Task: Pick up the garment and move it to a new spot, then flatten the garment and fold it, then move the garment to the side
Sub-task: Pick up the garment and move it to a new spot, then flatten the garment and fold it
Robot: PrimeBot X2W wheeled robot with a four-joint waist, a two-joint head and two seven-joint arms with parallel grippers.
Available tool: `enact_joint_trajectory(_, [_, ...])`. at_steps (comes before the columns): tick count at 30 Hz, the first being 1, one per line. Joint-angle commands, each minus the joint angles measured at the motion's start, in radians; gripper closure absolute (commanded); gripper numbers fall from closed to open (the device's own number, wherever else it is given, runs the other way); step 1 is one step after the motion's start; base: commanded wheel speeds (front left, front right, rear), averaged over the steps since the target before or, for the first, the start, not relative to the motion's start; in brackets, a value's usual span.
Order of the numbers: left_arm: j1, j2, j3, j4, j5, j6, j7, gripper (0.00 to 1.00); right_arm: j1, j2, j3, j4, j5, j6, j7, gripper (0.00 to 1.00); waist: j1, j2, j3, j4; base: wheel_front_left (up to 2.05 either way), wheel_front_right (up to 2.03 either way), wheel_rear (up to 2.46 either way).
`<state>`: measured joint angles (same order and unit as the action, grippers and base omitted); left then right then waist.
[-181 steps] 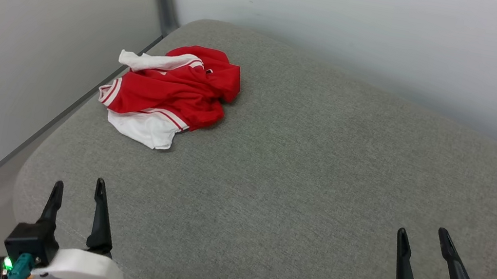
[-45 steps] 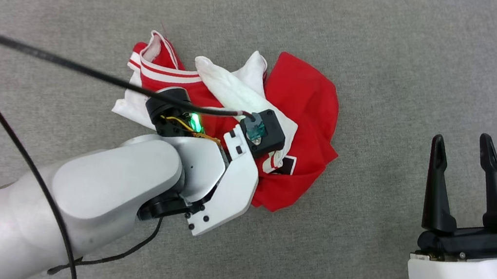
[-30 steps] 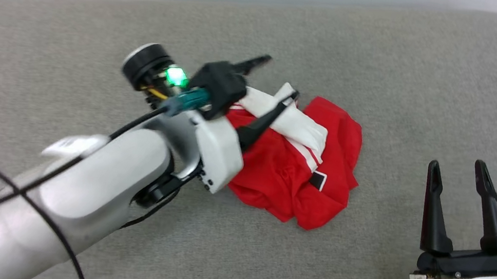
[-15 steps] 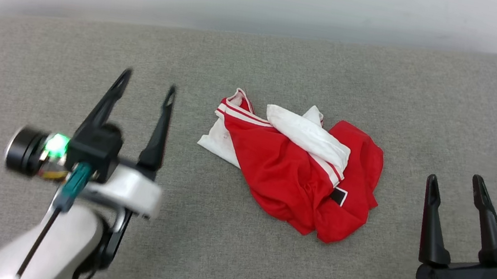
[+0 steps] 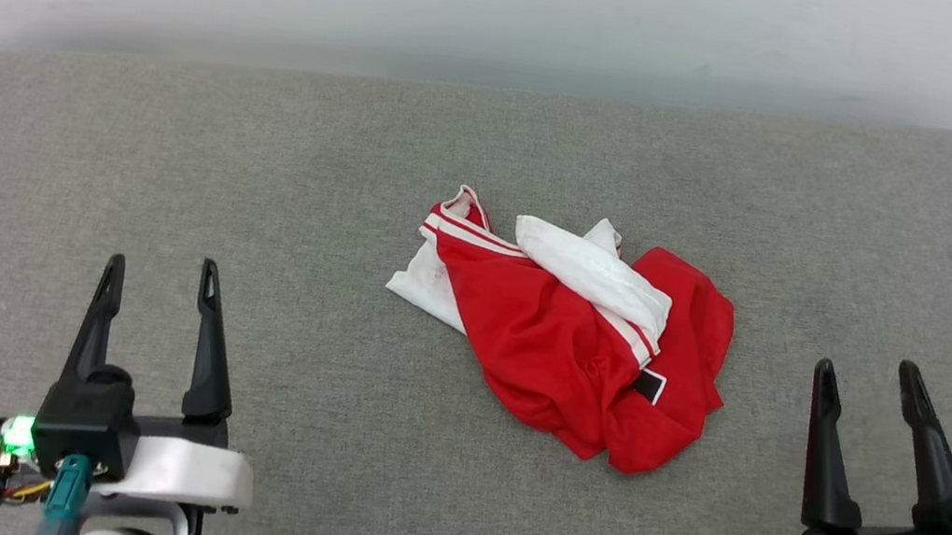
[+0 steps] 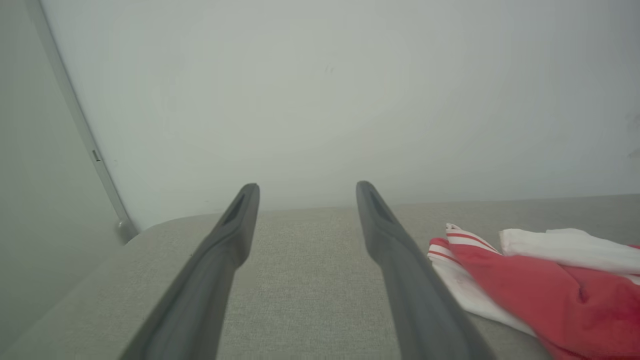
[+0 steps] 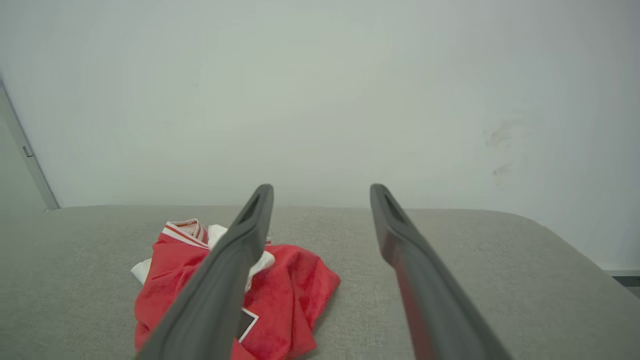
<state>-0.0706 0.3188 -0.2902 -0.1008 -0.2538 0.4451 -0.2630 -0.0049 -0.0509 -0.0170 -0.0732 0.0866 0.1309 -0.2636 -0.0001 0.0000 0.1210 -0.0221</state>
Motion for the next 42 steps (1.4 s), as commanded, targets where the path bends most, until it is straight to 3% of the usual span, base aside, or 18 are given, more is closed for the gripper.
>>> enact_joint_trajectory(1, [0.020, -0.022, 0.019, -0.005, 0.013, -0.014, -0.002, 0.00, 0.012, 0.001, -0.002, 0.007, 0.016, 0.000, -0.002, 0.00, 0.0001, 0.0000, -0.003, -0.001, 0.00, 0.00, 0.00])
enact_joint_trajectory(11, [0.135, -0.158, 0.148, 0.000, 0.115, -0.157, -0.003, 0.00, 0.042, 0.001, 0.007, 0.028, 0.083, 0.000, -0.002, 0.00, 0.0001, 0.0000, -0.035, -0.014, 0.00, 0.00, 0.00])
enact_joint_trajectory(19, [0.184, -0.215, 0.208, 0.015, 0.156, -0.238, -0.003, 0.00, 0.078, 0.001, 0.006, 0.039, 0.095, 0.000, -0.002, 0.00, 0.0001, 0.0000, -0.066, -0.009, 0.00, 0.00, 0.00])
enact_joint_trajectory(27, [0.208, -0.245, 0.248, 0.026, 0.174, -0.293, -0.003, 0.00, 0.104, 0.001, 0.009, 0.043, 0.100, 0.000, -0.002, 0.00, 0.0001, 0.0000, -0.085, -0.001, 0.00, 0.00, 0.00])
enact_joint_trajectory(38, [0.196, -0.261, 0.277, 0.041, 0.191, -0.331, -0.003, 0.00, 0.103, 0.001, 0.013, 0.040, 0.096, 0.000, -0.002, 0.00, 0.0001, 0.0000, -0.083, -0.002, 0.00, 0.00, 0.00])
enact_joint_trajectory(42, [0.152, -0.255, 0.284, 0.081, 0.191, -0.370, -0.003, 0.00, 0.087, 0.001, 0.016, 0.036, 0.088, 0.000, -0.002, 0.00, 0.0001, 0.0000, -0.071, -0.007, 0.00, 0.00, 0.00])
